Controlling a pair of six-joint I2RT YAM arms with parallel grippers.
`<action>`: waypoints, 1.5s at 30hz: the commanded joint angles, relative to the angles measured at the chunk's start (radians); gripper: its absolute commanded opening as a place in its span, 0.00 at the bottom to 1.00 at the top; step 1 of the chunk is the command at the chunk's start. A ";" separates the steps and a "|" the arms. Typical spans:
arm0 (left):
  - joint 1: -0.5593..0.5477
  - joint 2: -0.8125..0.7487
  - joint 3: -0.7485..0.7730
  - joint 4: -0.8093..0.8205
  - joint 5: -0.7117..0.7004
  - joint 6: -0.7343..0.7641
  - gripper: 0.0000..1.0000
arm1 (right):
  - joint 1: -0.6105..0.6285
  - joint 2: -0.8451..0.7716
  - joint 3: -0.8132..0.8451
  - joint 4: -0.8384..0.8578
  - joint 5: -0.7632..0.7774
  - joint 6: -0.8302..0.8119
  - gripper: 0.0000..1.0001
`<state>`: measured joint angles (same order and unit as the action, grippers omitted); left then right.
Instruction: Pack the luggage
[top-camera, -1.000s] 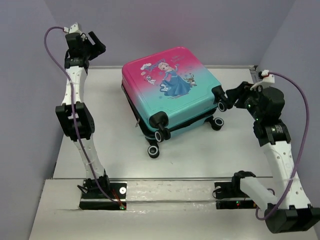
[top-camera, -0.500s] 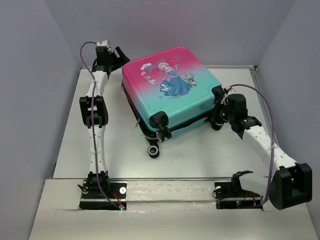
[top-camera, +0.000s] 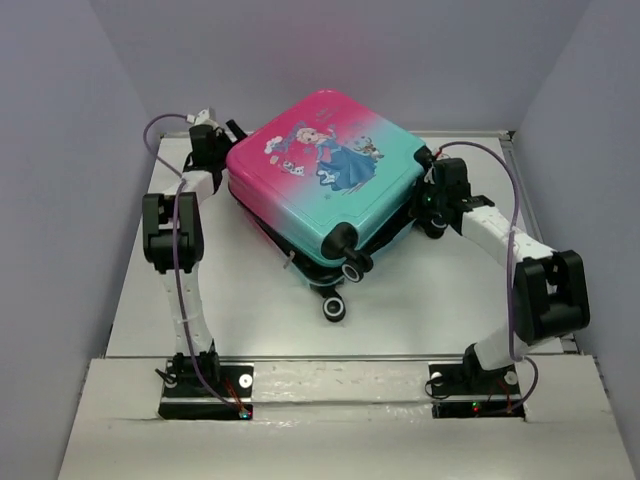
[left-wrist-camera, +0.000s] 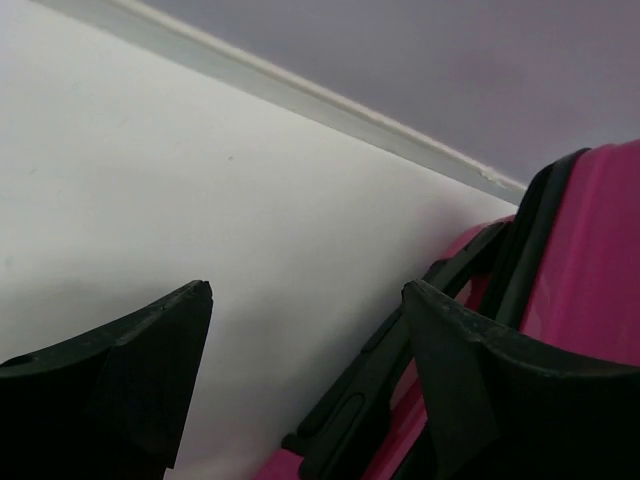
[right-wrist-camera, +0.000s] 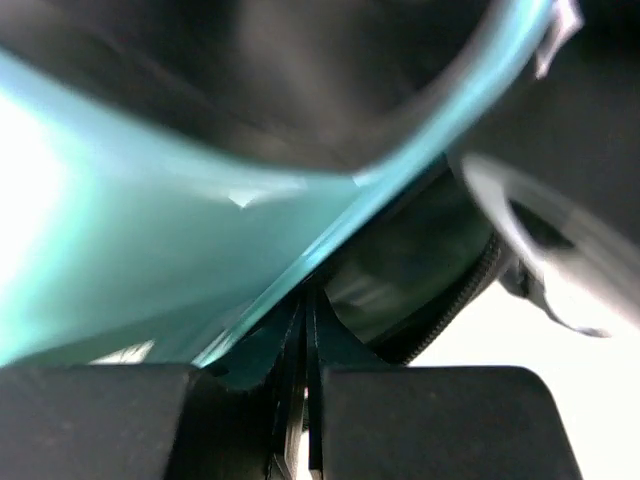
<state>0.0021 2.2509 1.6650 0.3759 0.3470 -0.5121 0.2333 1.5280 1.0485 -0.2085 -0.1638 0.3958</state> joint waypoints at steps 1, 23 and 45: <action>-0.137 -0.336 -0.401 0.190 0.015 0.006 0.88 | 0.046 0.150 0.226 0.224 -0.172 -0.021 0.07; -0.527 -1.545 -1.289 -0.060 -0.537 -0.091 0.89 | 0.209 0.703 1.328 -0.253 -0.361 -0.077 1.00; -0.522 -1.250 -1.036 0.112 -0.572 -0.104 0.95 | 0.230 -0.666 -0.226 0.098 -0.145 -0.051 0.07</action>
<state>-0.5114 1.1305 0.6449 0.3550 -0.2272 -0.5713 0.4358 1.0222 1.0580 -0.2481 -0.2878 0.2794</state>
